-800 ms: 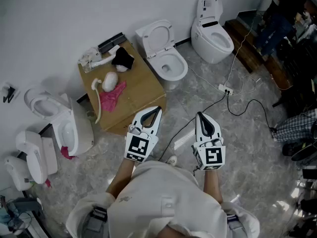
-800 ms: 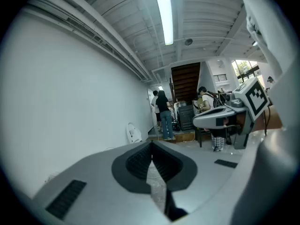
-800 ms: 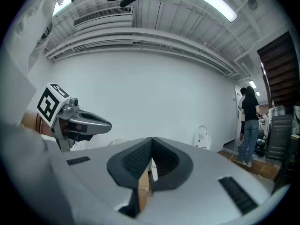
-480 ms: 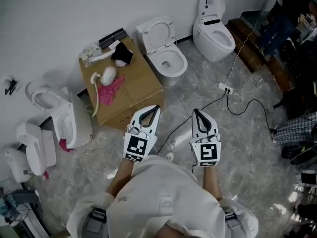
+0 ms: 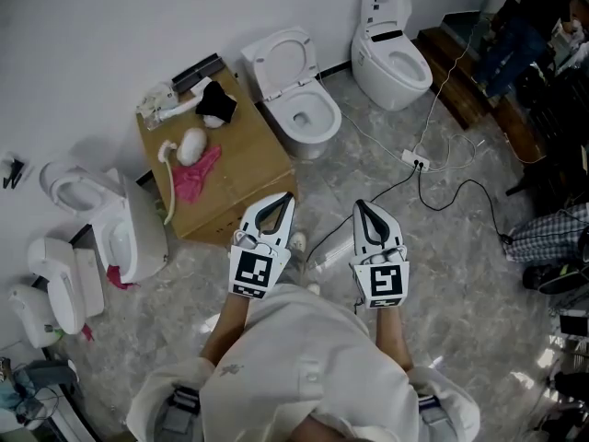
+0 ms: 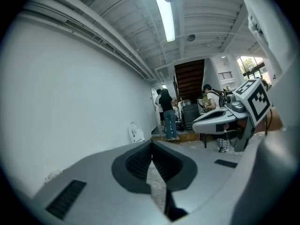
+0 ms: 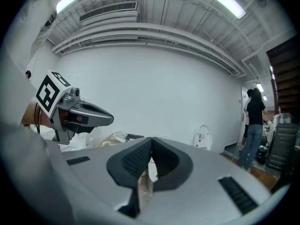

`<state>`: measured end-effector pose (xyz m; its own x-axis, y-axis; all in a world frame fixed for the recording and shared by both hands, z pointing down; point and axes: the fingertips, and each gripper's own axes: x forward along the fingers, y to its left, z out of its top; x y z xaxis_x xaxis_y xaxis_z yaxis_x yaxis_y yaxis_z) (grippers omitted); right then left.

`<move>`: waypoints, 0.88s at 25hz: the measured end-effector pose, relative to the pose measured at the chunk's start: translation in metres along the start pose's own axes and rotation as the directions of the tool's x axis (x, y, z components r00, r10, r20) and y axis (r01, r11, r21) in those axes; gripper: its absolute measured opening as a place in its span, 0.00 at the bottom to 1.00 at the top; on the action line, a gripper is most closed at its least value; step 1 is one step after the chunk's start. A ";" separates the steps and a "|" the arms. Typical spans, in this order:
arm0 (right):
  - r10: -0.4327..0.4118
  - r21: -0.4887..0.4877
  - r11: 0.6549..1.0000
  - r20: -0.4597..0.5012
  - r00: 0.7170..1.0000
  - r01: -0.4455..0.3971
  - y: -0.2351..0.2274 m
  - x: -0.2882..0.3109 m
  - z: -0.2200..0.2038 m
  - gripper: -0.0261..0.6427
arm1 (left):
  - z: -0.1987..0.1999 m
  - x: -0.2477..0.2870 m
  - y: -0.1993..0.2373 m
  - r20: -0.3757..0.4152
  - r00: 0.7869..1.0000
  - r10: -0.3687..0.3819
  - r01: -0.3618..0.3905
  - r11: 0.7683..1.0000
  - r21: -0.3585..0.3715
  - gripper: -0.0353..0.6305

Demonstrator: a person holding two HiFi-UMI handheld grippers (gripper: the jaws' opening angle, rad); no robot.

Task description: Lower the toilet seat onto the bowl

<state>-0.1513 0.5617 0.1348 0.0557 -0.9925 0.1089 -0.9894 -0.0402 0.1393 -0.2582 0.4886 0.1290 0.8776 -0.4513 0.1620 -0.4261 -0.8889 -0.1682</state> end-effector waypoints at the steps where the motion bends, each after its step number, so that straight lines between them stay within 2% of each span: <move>1: -0.003 0.001 1.000 -0.001 1.000 0.003 -0.002 0.005 -0.002 0.05 | -0.001 0.006 0.003 0.001 1.000 -0.002 0.002 1.000 -0.001 0.07; 7: -0.014 -0.003 1.000 -0.023 1.000 0.014 -0.018 0.048 -0.003 0.05 | -0.003 0.048 0.032 0.006 1.000 -0.015 0.015 1.000 -0.005 0.07; 22: -0.055 -0.012 0.998 -0.047 0.997 0.055 -0.044 0.183 0.012 0.05 | -0.009 0.141 0.142 0.007 0.999 -0.042 0.042 0.999 -0.008 0.07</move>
<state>-0.0996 0.3801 0.1366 0.1163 -0.9822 0.1477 -0.9832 -0.0929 0.1570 -0.1975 0.2978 0.1369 0.8963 -0.4127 0.1621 -0.3902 -0.9078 -0.1538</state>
